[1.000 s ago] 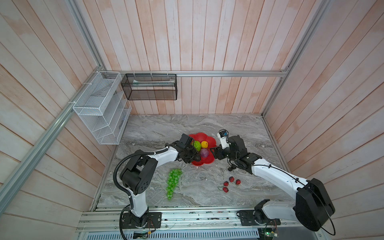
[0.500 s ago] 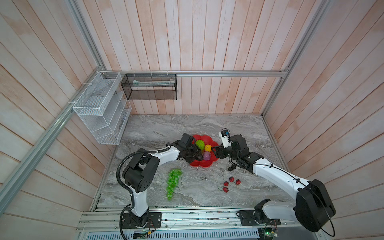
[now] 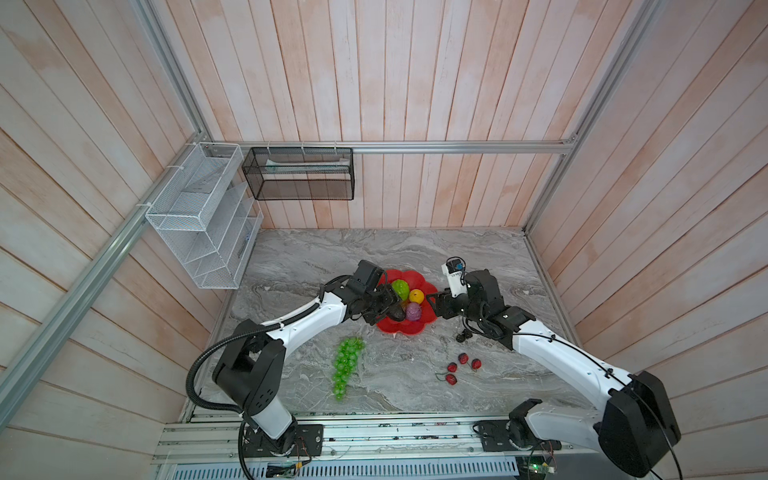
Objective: Place and organize the fake fruits in the fruit bowl
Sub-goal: 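Open the left gripper and withdraw from the bowl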
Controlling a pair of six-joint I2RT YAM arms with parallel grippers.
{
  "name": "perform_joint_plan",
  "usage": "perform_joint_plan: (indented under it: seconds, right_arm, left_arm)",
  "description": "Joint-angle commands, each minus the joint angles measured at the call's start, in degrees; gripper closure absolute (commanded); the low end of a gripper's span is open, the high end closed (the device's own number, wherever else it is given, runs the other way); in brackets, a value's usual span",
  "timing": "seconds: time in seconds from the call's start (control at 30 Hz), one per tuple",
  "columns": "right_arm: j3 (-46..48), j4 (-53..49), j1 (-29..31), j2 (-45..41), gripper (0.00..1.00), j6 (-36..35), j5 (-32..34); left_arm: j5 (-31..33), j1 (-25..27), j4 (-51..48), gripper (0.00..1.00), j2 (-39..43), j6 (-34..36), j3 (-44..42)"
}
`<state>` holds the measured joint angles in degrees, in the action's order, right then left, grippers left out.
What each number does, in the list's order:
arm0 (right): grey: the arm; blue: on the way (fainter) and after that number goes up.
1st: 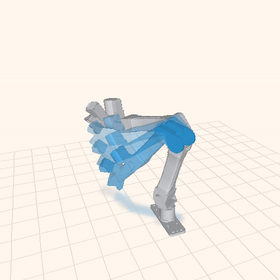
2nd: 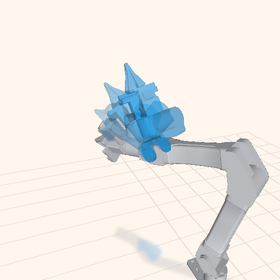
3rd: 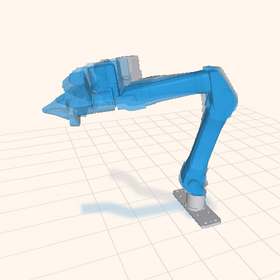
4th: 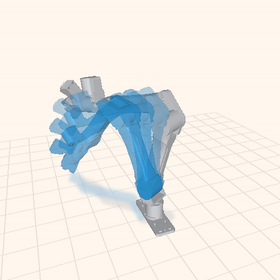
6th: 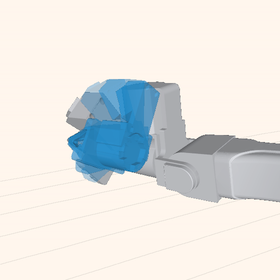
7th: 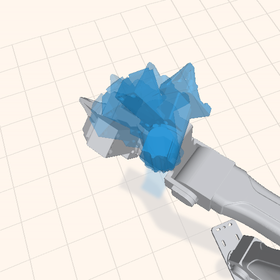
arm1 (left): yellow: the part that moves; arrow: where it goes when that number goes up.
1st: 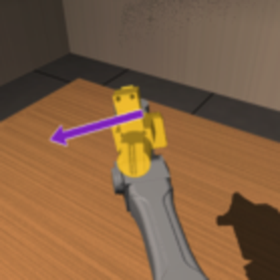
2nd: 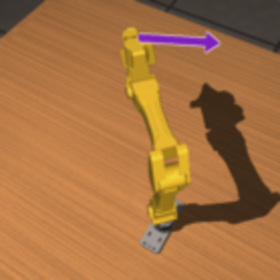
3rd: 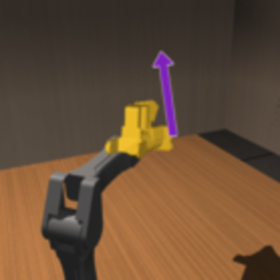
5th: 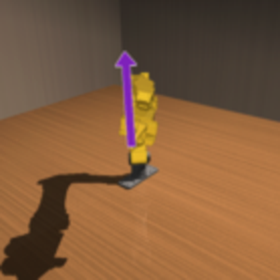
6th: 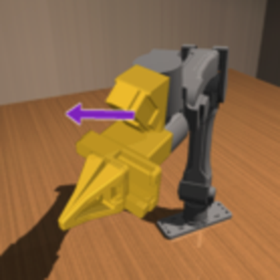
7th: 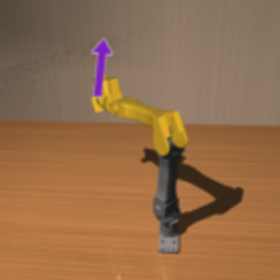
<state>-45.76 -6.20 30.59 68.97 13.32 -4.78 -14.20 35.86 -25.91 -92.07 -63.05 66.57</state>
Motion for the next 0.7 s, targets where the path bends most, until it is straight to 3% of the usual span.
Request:
perform_joint_plan:
  seconds: [0.0, 0.2, 0.43, 0.67]
  right_arm:
    - [1.59, -5.42, -0.37, -2.64, 0.34, 3.94, 2.41]
    - [3.11, -12.47, -0.47, -4.75, 0.44, 9.03, 5.66]
    - [5.48, -12.95, -0.32, -4.03, 0.48, 11.91, 3.04]
    - [3.47, -15.4, 0.16, -0.07, 0.48, 11.71, 2.83]
  left_arm:
    - [3.7, 0.01, -7.92, 0.25, 3.12, 10.87, 0.09]
    - [6.27, 0.0, -10.68, 0.27, 6.5, 22.74, -0.03]
    - [8.13, -3.14, -11.65, 0.29, 11.26, 29.54, -6.31]
    - [10.34, -5.58, -13.32, 0.32, 11.44, 36.63, -7.2]
